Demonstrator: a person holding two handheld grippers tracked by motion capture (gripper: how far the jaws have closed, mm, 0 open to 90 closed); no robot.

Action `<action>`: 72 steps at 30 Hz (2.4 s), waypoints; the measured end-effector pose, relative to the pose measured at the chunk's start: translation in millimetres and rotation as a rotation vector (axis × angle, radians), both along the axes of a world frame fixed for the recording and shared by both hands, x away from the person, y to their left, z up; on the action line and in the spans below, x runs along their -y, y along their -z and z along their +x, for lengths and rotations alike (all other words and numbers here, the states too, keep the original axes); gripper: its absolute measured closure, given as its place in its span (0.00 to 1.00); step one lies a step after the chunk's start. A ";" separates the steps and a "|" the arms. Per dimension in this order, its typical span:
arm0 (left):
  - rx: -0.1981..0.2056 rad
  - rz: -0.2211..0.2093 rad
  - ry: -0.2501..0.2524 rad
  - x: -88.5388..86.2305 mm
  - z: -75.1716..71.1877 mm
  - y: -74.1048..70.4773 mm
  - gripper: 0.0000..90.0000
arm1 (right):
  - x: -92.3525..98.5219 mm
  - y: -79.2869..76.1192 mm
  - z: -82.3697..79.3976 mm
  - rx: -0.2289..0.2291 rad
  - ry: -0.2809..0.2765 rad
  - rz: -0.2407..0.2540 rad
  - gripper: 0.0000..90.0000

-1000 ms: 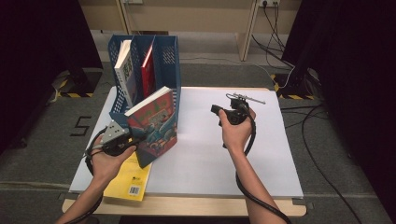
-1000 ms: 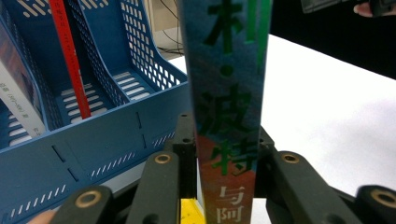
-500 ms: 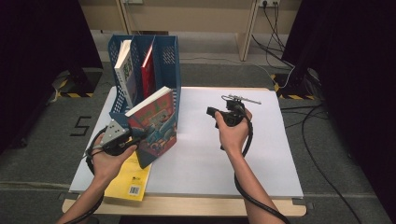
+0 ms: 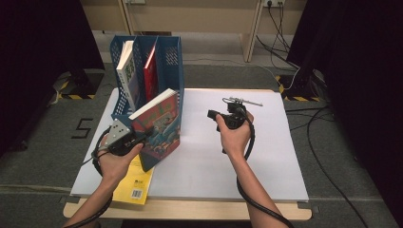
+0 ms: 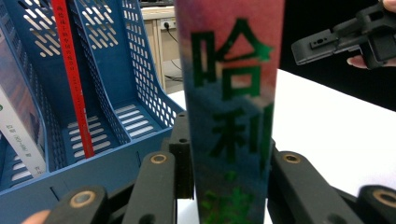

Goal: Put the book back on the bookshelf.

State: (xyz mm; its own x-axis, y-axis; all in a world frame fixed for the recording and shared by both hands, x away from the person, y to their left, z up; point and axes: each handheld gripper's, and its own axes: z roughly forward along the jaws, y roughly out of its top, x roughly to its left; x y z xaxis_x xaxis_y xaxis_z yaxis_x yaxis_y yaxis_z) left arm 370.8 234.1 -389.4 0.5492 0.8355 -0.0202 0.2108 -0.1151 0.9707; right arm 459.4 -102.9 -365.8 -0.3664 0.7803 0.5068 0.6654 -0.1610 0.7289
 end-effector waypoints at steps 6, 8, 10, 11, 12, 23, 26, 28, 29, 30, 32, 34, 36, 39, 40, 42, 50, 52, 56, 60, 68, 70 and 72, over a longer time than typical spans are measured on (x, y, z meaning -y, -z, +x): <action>-0.008 -0.025 -0.021 1.9 0.1 1.5 0.79 | 1.1 1.6 -1.0 -0.005 -0.001 0.004 0.91; -0.008 -0.027 -0.023 2.7 -0.2 1.7 0.80 | 1.8 2.9 -1.1 -0.008 0.000 0.006 0.91; -0.009 -0.030 -0.022 3.3 -0.5 1.7 0.81 | 2.0 3.8 -1.4 -0.011 0.000 0.006 0.91; -0.010 -0.033 -0.023 3.5 -0.7 1.9 0.81 | 2.2 4.4 -1.5 -0.011 -0.001 0.006 0.91; -0.012 -0.039 -0.025 3.6 -0.9 2.0 0.81 | 2.4 4.6 -1.7 -0.013 -0.001 0.008 0.91; -0.018 -0.053 -0.021 5.5 2.6 -0.8 0.82 | 13.6 9.7 -5.1 -0.012 0.011 0.002 0.91; -0.018 -0.050 -0.021 5.6 3.8 -1.8 0.82 | 18.2 11.2 -6.7 -0.020 0.019 0.006 0.91; -0.023 -0.054 -0.023 5.8 4.8 -2.8 0.82 | 21.4 12.5 -8.3 -0.021 0.024 0.004 0.90; -0.025 -0.053 -0.028 6.0 5.1 -3.1 0.82 | 22.8 12.8 -9.1 -0.022 0.026 0.006 0.90; -0.026 -0.047 -0.033 6.7 5.6 -4.1 0.82 | 23.8 12.9 -9.9 -0.026 0.027 0.010 0.90; -0.025 -0.046 -0.037 7.7 6.1 -5.5 0.82 | 26.6 13.8 -11.1 -0.020 0.031 0.007 0.90; -0.030 -0.047 -0.032 8.6 6.4 -7.5 0.82 | 29.2 15.3 -11.9 -0.017 0.034 0.005 0.90; -0.031 -0.042 -0.024 9.3 6.4 -8.9 0.83 | 30.7 16.1 -12.5 -0.022 0.035 0.008 0.90; -0.031 -0.031 -0.019 10.6 6.0 -10.3 0.83 | 32.4 16.6 -13.3 -0.024 0.039 0.011 0.90; -0.031 -0.031 -0.020 11.0 6.0 -10.9 0.83 | 33.0 16.9 -13.5 -0.022 0.039 0.009 0.90; -0.031 -0.032 -0.017 10.7 6.2 -12.2 0.83 | 34.5 17.2 -14.3 -0.022 0.037 0.007 0.90; -0.020 -0.035 -0.016 9.2 6.2 -21.7 0.83 | 38.7 18.6 -17.4 -0.021 0.046 -0.001 0.90; -0.018 -0.041 -0.019 8.8 7.4 -24.0 0.83 | 39.9 19.0 -18.2 -0.021 0.046 -0.004 0.90; -0.011 -0.045 -0.021 8.3 9.0 -29.1 0.83 | 42.1 20.5 -19.5 -0.022 0.052 -0.008 0.90; -0.008 -0.051 -0.024 7.8 10.2 -35.9 0.83 | 44.4 22.0 -20.4 -0.029 0.052 -0.007 0.90; -0.004 -0.070 -0.044 5.2 13.1 -48.2 0.83 | 48.6 27.1 -23.6 -0.032 0.066 -0.016 0.89; -0.002 -0.077 -0.046 4.0 13.3 -50.5 0.83 | 48.5 28.6 -24.4 -0.032 0.068 -0.023 0.88; -0.004 -0.090 -0.043 2.6 14.1 -52.7 0.83 | 47.9 30.1 -26.2 -0.030 0.071 -0.035 0.87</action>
